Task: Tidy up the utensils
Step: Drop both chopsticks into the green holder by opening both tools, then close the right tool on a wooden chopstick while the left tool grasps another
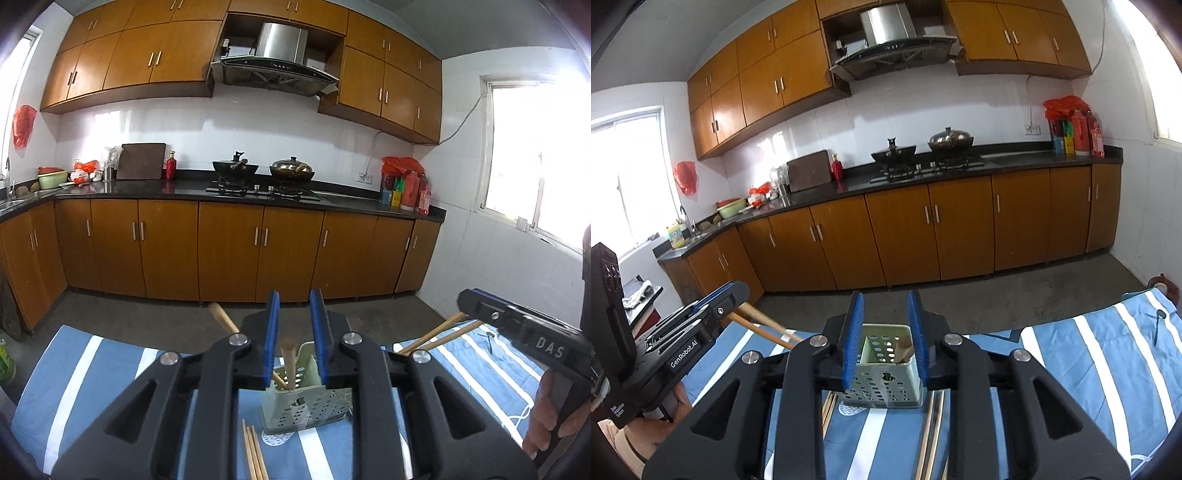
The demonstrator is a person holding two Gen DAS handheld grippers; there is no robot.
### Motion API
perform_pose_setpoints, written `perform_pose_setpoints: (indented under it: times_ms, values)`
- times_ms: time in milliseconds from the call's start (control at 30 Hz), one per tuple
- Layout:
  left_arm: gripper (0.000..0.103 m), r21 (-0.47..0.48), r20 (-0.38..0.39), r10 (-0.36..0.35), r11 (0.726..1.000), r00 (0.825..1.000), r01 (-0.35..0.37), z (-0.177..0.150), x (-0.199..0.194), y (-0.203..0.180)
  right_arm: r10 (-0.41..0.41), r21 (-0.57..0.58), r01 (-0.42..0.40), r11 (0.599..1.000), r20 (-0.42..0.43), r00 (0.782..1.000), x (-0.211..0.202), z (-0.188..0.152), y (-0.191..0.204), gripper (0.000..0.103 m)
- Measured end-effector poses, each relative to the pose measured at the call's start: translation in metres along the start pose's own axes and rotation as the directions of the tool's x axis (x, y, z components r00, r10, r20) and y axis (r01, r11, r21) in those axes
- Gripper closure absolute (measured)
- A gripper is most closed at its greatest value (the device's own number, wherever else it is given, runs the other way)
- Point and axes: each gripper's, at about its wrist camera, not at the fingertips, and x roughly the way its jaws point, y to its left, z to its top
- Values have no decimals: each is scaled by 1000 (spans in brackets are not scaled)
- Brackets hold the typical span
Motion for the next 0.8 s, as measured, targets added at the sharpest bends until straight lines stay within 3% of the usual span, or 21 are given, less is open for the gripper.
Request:
perform_pose_setpoints:
  times_ms: [200,333,533,700,800]
  values:
    - [79,-5,24,27,1000,999,-27,-3,-33,11,-41,-5,41,999,44,998,-29,-5,-8,77]
    - [76,-1,7,52,999,999,-52,-17,-57,22,-92,14,91,996,20,996,-40,-26,-24,77]
    - [74,33,-85,101,995,991,-98,-66,-71,40,-159,40,169,985,-185,970,-12,-92,-55,77]
    - [74,23,-226,117,993,967,-115,-117,-55,56,-120,42,147,988,-380,917,29,-160,-59,82]
    - [74,13,-293,111,994,950,-112,-145,-45,60,-105,52,142,988,-445,890,42,-188,-55,83]
